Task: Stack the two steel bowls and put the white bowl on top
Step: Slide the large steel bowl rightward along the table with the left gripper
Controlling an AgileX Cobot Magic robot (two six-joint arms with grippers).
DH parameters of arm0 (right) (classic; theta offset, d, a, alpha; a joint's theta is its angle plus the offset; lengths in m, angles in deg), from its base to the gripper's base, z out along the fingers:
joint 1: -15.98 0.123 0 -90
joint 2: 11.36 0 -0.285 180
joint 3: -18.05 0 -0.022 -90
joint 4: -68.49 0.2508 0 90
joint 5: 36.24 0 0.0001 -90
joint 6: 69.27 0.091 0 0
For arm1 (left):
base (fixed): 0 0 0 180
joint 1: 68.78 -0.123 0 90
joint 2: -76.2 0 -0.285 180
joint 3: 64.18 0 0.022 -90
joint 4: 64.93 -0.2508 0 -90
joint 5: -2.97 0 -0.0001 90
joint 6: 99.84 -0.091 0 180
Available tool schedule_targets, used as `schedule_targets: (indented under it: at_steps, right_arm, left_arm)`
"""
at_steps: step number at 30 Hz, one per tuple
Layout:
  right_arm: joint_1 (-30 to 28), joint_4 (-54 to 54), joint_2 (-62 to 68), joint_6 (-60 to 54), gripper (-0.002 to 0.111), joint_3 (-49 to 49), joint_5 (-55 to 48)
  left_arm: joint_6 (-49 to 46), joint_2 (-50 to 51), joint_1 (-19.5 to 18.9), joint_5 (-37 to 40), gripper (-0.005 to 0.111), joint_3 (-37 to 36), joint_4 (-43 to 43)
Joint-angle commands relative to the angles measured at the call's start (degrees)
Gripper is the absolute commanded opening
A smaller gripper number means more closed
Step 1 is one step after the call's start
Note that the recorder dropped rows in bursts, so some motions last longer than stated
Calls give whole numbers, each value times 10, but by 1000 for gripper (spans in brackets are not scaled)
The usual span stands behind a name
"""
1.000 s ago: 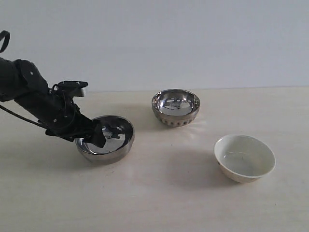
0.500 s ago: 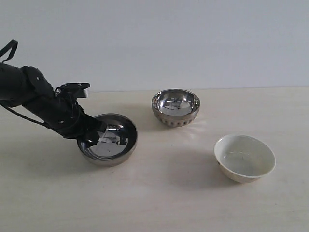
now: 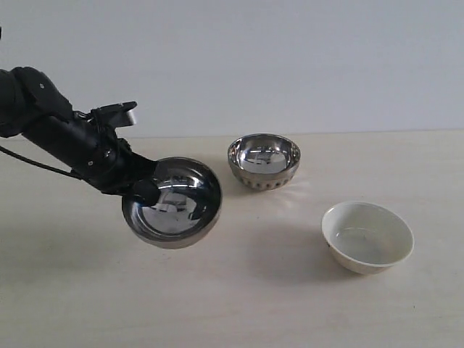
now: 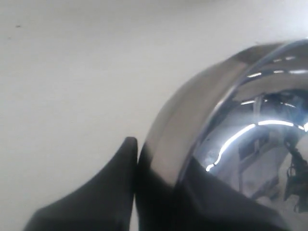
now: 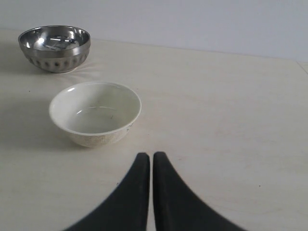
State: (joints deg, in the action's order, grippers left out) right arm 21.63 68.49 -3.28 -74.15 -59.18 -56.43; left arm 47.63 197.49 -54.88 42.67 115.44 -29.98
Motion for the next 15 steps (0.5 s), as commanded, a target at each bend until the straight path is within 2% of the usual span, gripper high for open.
schedule_targets:
  at_steps: [1, 9, 15]
  right_arm:
    - [-4, -6, -3, -2, 0, 0, 6]
    - [-4, -6, -3, -2, 0, 0, 6]
    - [-4, -6, -3, -2, 0, 0, 6]
  left_arm:
    - [-9, -8, 38, 26, 4, -1, 23]
    - [-14, -2, 115, 10, 4, -1, 32]
    - [-14, 14, 137, 1, 4, -1, 34]
